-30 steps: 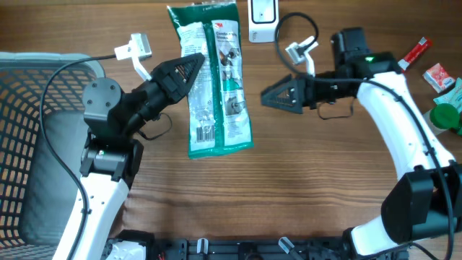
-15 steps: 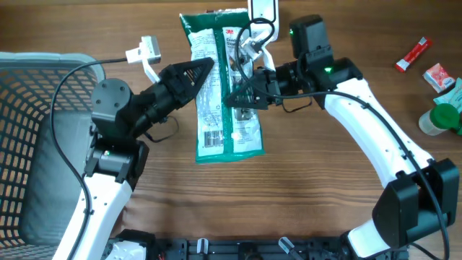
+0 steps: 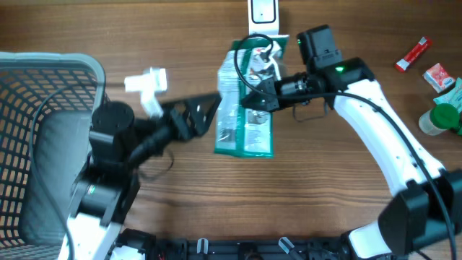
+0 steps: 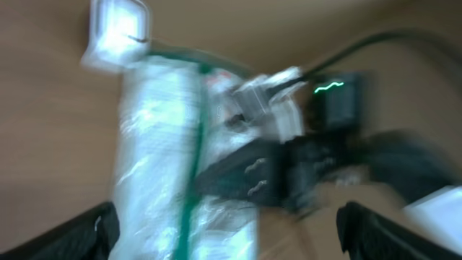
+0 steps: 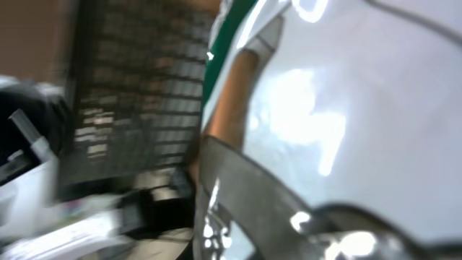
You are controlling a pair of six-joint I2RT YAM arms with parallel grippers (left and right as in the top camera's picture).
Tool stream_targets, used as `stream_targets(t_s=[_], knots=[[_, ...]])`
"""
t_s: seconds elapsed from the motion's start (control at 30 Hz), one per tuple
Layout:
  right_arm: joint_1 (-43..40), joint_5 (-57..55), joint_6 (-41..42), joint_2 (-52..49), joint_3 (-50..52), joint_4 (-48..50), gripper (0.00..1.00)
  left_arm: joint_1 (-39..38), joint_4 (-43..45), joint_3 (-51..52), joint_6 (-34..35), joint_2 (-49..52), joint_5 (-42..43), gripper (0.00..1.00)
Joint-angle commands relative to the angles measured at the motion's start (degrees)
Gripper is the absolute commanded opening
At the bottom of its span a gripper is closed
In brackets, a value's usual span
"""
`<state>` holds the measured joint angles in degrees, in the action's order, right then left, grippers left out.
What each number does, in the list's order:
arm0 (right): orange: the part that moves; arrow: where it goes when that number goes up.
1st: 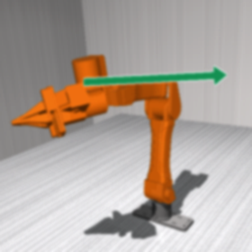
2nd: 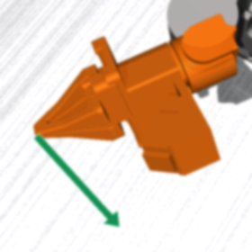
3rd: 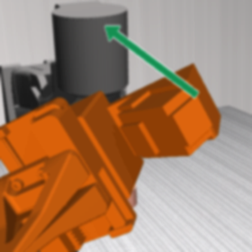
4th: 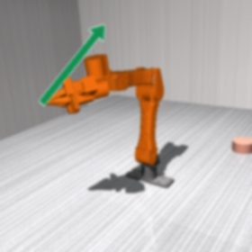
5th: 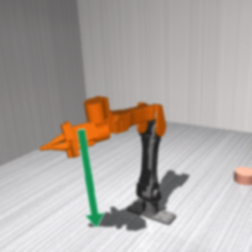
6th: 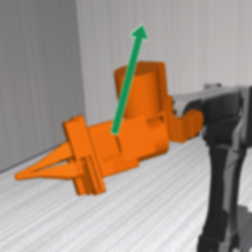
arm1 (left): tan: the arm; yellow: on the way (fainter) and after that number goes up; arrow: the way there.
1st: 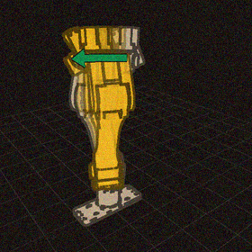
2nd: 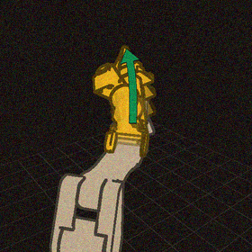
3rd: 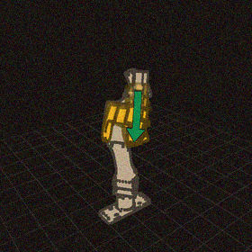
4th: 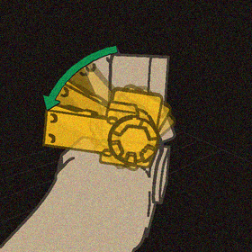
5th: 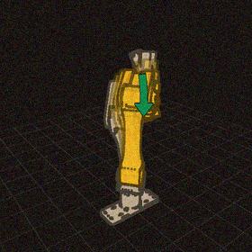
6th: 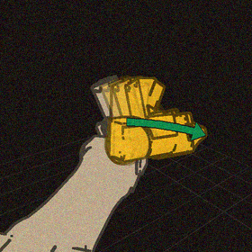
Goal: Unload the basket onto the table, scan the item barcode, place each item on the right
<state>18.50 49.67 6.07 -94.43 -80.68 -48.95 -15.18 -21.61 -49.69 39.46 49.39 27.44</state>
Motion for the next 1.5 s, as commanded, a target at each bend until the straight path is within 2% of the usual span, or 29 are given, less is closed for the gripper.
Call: stream_targets(t_s=[0.0, 0.07, 0.17, 0.27, 0.33, 0.5, 0.57, 0.63, 0.73, 0.83, 0.93, 1.03, 1.1, 1.2, 1.3, 1.47], knots=[[-0.48, -20.33, -3.06, 9.35, -0.28, -0.28, 0.05, -0.11, -14.08, 0.17, -6.27, -2.36, -13.51, 0.99], [-0.48, -25.70, -4.90, 13.20, -0.28, 1.53, 0.05, -0.92, -20.70, 0.17, -6.27, -1.75, -16.92, 1.00], [-0.48, -30.67, -12.28, 14.86, -0.28, 2.75, 0.05, -5.62, -27.56, 0.17, -6.10, 0.11, -25.70, 1.00], [-0.48, -29.81, -15.65, 14.86, -0.31, 3.98, 0.05, -12.24, -29.94, 0.17, -2.93, 3.02, -33.09, 1.00], [-0.48, -21.86, -14.91, 15.72, -0.94, 4.31, 0.05, -15.80, -29.94, 0.17, -0.66, 5.09, -36.92, 1.00], [-1.29, 11.19, -11.74, 20.20, -1.95, 2.51, 0.04, -22.12, -30.67, 0.17, 3.37, 12.31, -41.81, 1.00], [-3.41, 14.03, -9.03, 21.22, -1.95, -1.51, 0.04, -23.02, -32.83, 0.17, 7.89, 14.91, -45.42, 1.00], [-5.97, 13.03, -9.60, 21.29, -1.92, -4.35, 0.04, -23.02, -34.14, 0.17, 9.07, 15.67, -46.95, 1.00], [-9.49, 6.10, -16.15, 21.27, -1.92, -6.40, 0.04, -23.02, -35.43, 0.20, 9.05, 15.76, -47.91, 1.00], [-9.29, -3.74, -22.36, 20.61, -1.86, -0.24, 0.05, -23.02, -35.80, 0.57, 9.49, 15.78, -47.93, 1.00], [-7.50, -14.34, -22.58, 18.10, -1.42, 11.04, 0.05, -23.02, -34.32, 2.16, 10.21, 15.78, -48.06, 1.00], [-5.38, -29.11, -23.37, 12.70, -1.42, 21.68, 0.05, -23.02, -34.16, 2.99, 13.97, 15.78, -49.64, 1.00], [-4.48, -32.13, -28.33, 9.29, -1.42, 26.12, 0.05, -23.02, -33.97, 2.99, 13.94, 15.78, -49.88, 1.00], [-2.69, -40.13, -40.37, 1.31, -1.42, 36.81, 0.05, -23.02, -34.25, 2.99, 13.94, 15.78, -50.71, 1.00], [-1.88, -50.40, -43.47, -6.19, -1.42, 49.51, 0.05, -23.02, -35.95, 2.99, 13.94, 15.78, -50.69, 1.00], [-0.83, -54.16, -47.63, -18.78, -1.44, 66.84, 0.05, -22.99, -38.51, 2.99, 13.94, 15.78, -50.71, 1.00]])
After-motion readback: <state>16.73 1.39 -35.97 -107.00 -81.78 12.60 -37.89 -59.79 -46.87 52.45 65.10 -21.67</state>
